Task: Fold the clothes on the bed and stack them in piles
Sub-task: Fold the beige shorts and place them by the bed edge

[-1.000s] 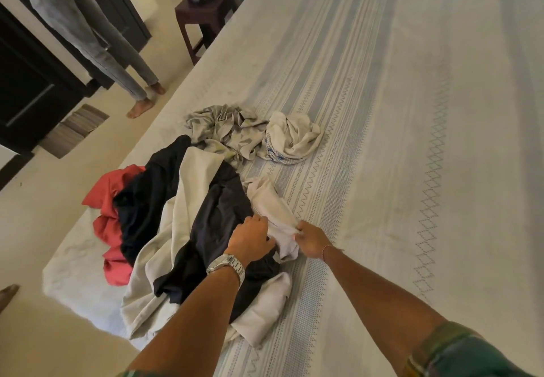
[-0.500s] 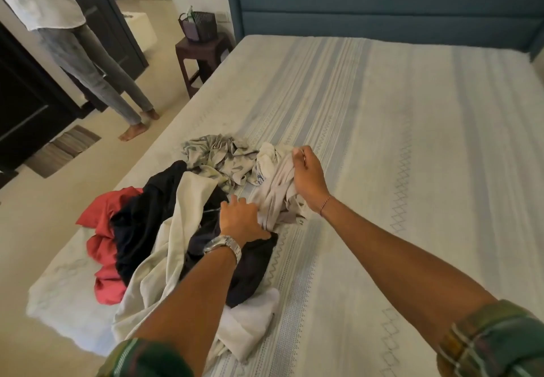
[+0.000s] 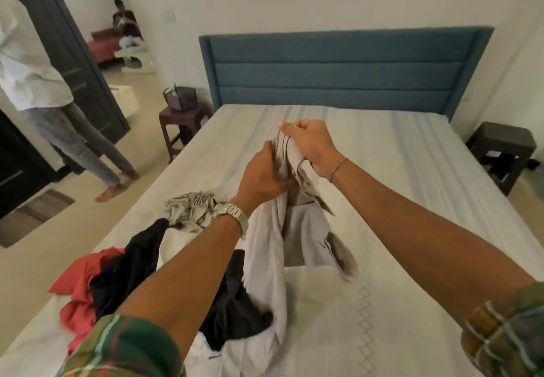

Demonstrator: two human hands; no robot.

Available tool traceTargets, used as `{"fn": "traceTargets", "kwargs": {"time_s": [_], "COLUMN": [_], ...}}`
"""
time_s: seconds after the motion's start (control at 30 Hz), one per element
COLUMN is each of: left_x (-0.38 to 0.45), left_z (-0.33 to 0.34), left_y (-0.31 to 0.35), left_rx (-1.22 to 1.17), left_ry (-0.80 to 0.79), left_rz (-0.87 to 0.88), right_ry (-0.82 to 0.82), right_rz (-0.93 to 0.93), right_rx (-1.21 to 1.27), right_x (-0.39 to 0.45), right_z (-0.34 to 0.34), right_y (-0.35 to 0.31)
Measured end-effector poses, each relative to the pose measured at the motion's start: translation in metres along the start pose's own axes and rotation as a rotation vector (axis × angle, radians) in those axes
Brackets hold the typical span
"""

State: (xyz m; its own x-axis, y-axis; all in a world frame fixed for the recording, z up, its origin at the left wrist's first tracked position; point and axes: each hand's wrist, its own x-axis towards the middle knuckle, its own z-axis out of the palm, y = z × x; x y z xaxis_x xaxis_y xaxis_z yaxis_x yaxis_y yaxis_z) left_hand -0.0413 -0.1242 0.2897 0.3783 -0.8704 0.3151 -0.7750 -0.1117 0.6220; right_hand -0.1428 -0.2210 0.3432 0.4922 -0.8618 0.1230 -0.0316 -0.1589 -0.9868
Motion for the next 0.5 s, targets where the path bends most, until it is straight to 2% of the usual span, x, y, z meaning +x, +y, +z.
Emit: {"fn": "traceTargets", "kwargs": {"time_s": [0.17,0.3,0.4,0.5], "left_x": [0.029,0.040,0.048,0.055], "left_z": [-0.008,-0.009,-0.020,-0.037], "left_y": [0.042,0.071,0.101,0.126], "left_rx": [-0.278,-0.384,-0.486,-0.593], "left_ry": [-0.029,0.008,0.060,-0.027], "left_rz": [-0.014,-0.004,-0.013,0.026], "right_ry": [-0.116,-0.254,-0.296,-0.284], "right_rz": [-0.029,-0.148,-0.203,-0.085], "right_rx": [-0.175,-0.126,-0.397,-0.674], "right_x": [-0.014,-0.023,-0.029,-0.033], "right_z": [-0.049,-0.099,-0.129,-0.145], "right_y": [-0.029,-0.033,-0.012,0.022]}}
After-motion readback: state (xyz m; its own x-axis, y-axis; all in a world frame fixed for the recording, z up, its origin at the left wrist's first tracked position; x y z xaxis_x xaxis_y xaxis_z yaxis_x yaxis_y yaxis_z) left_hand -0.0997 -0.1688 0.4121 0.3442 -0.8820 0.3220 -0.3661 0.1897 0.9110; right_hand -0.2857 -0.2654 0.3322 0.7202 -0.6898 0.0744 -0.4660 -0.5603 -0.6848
